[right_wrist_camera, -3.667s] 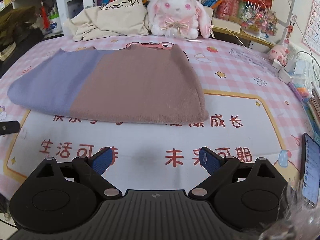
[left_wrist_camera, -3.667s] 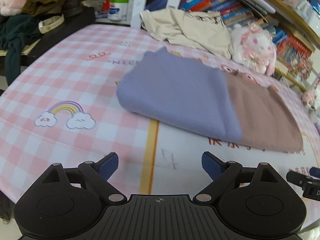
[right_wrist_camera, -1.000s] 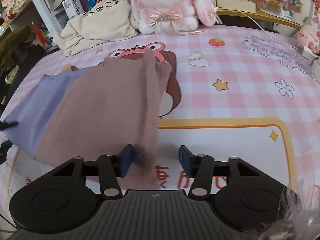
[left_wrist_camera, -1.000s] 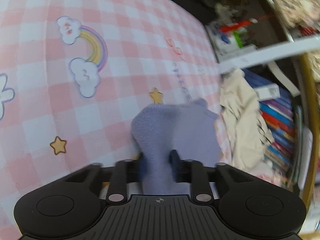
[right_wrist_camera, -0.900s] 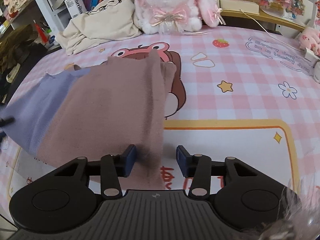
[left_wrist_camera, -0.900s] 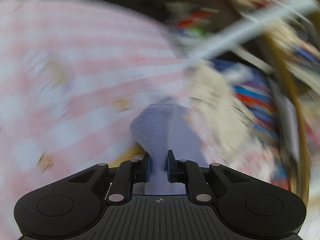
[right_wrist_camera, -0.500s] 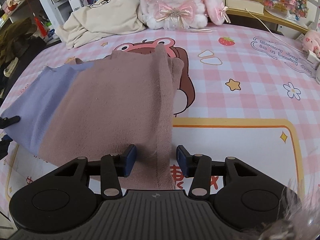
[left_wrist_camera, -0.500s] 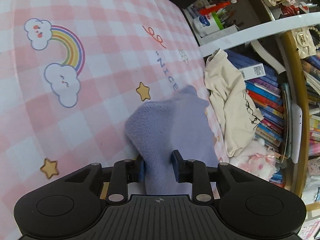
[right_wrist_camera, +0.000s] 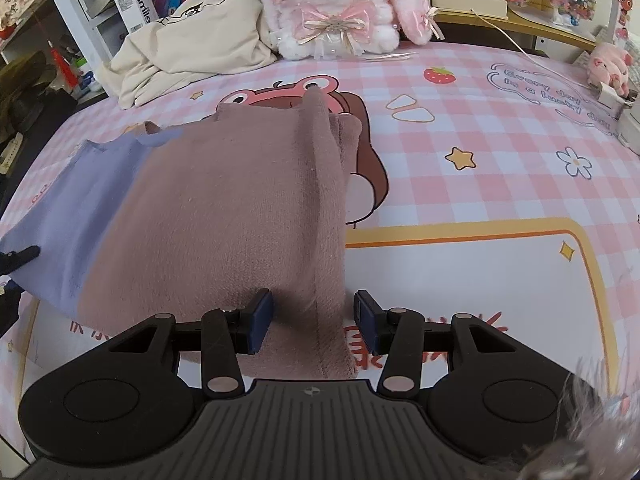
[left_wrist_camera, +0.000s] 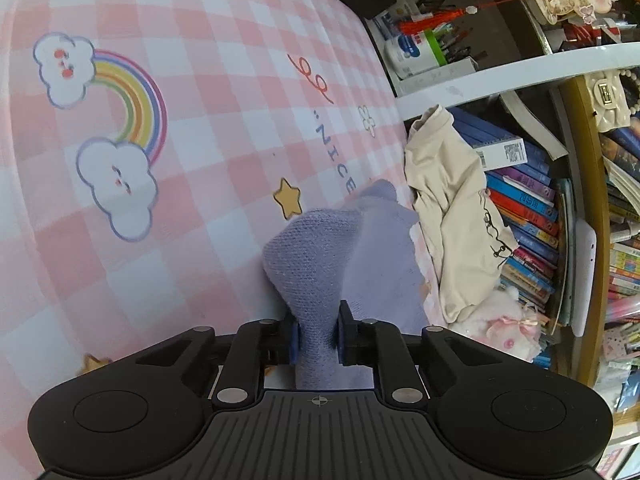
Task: Fold clothes
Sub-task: 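Lift the lavender half with the left tool and fold it over the mauve half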
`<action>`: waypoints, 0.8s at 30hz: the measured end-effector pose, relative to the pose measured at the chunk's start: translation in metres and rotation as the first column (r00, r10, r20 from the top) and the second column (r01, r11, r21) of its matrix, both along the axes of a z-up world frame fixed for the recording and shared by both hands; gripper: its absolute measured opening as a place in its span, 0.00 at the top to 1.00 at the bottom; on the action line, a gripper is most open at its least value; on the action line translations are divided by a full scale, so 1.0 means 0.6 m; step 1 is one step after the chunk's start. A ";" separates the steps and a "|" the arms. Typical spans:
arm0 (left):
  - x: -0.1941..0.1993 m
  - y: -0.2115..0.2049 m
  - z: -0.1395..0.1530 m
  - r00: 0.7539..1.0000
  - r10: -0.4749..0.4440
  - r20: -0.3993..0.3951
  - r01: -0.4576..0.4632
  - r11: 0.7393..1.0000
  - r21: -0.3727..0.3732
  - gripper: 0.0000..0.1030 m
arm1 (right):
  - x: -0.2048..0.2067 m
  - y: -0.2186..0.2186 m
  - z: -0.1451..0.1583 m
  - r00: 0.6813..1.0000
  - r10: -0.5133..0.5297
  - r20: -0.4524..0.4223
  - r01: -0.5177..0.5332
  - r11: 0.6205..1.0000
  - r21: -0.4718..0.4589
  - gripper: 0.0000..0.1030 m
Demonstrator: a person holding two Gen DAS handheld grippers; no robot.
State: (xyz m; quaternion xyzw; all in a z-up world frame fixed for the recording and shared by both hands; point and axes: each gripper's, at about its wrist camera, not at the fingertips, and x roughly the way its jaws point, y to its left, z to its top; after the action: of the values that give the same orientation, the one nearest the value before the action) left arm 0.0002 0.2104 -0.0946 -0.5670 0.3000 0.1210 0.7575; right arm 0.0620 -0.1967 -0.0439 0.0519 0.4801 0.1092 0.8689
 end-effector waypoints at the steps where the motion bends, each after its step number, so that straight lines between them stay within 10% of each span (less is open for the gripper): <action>1: -0.003 0.005 0.001 1.000 0.003 -0.001 -0.003 1.000 0.003 0.85 | -0.001 0.005 0.000 1.000 0.007 -0.001 -0.007 1.000 0.001 0.57; 24: -0.054 0.087 -0.004 0.997 0.063 0.045 -0.063 0.998 0.012 0.82 | 0.057 0.069 0.020 0.989 0.141 0.045 -0.143 0.989 0.041 0.55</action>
State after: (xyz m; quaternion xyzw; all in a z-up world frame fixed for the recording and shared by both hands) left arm -0.0320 0.2624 -0.0970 -0.5738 0.2642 0.1341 0.7636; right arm 0.0964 -0.1555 -0.0320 0.0346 0.4617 0.1824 0.8674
